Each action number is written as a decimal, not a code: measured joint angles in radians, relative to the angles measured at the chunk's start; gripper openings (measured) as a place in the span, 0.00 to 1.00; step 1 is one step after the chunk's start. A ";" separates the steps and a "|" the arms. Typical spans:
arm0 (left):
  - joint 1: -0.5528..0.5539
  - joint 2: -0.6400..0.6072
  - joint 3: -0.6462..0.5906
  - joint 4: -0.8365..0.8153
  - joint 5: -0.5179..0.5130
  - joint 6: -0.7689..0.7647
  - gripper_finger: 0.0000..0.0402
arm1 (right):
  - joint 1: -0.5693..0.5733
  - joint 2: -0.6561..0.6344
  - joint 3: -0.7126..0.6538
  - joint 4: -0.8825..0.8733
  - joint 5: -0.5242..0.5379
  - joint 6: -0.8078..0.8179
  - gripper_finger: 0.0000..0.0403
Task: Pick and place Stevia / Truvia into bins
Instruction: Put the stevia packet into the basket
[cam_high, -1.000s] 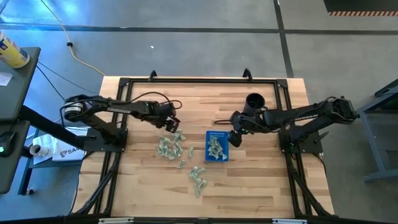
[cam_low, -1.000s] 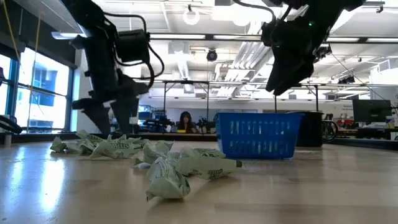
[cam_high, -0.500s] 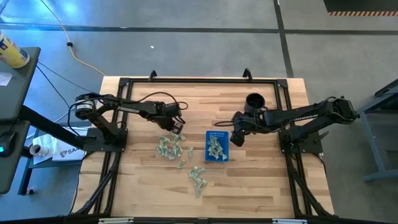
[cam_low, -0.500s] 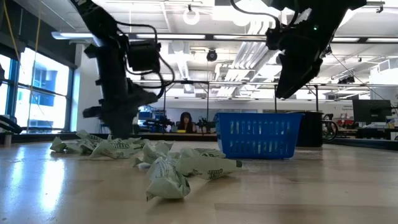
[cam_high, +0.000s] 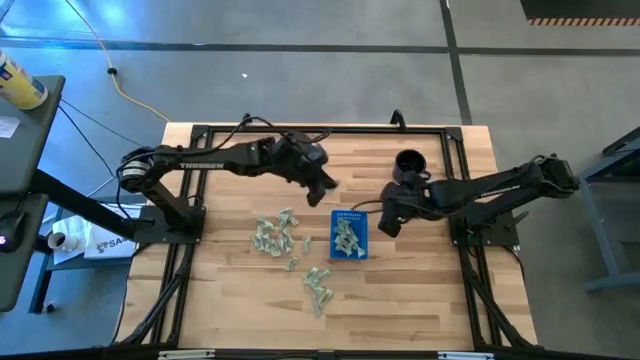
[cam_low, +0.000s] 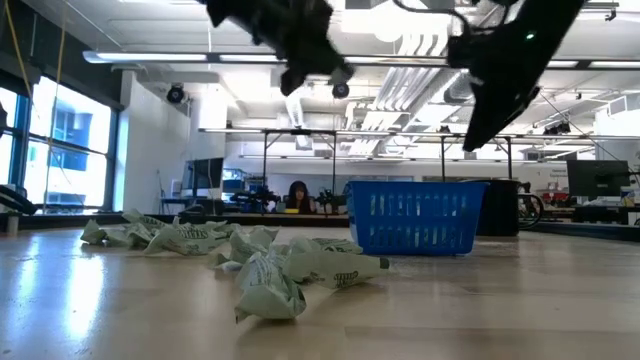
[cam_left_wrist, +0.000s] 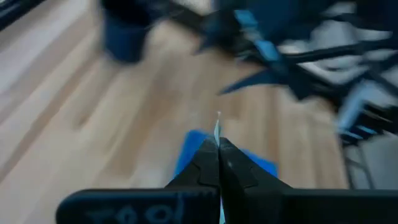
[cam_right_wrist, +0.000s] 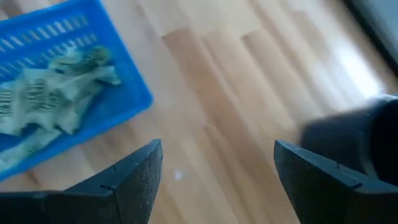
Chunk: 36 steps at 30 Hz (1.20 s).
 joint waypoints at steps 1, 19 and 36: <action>-0.009 0.013 -0.002 0.029 0.030 0.016 0.07 | 0.018 -0.018 0.000 -0.035 0.035 0.033 0.73; -0.132 0.267 0.036 0.114 0.042 0.010 0.40 | 0.120 -0.142 0.000 -0.218 0.117 0.312 0.73; -0.152 0.080 -0.083 -0.548 -0.093 0.376 0.60 | 0.118 -0.082 -0.003 -0.136 0.065 0.163 0.73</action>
